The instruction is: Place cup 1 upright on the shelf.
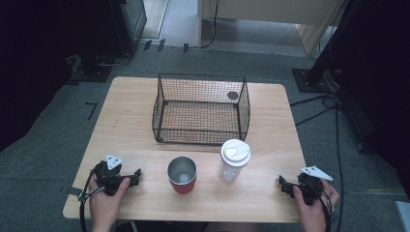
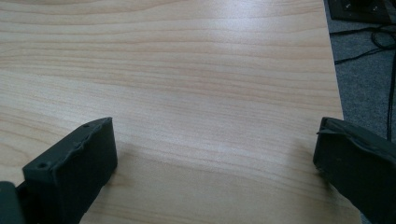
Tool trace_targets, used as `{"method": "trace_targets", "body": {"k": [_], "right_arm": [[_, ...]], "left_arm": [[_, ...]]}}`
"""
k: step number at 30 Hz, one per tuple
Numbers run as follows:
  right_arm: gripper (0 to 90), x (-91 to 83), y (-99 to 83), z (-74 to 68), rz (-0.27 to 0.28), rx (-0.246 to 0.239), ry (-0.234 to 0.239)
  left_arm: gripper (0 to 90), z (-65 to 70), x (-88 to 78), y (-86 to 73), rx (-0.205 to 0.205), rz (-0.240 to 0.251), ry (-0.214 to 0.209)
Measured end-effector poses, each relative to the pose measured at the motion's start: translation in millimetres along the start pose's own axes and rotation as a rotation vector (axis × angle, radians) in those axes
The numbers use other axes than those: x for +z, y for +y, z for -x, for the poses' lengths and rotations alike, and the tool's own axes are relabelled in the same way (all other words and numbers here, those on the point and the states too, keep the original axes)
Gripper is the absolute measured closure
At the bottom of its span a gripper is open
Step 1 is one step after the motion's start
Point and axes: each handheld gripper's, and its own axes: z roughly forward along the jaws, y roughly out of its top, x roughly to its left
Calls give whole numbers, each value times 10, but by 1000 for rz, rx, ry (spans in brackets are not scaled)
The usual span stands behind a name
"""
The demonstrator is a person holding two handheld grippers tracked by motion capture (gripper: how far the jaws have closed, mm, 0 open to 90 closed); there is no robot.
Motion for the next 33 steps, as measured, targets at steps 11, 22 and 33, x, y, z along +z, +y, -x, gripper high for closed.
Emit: {"method": "trace_targets", "body": {"k": [11, 22, 33], "right_arm": [[0, 61, 62, -38, -2, -9, 16], [0, 111, 109, -72, 0, -15, 21], [0, 111, 109, -72, 0, -15, 21]], "left_arm": [[1, -14, -67, -16, -24, -3, 22], [1, 131, -308, 54, 34, 55, -67], [1, 383, -449, 101, 113, 78, -213]]}}
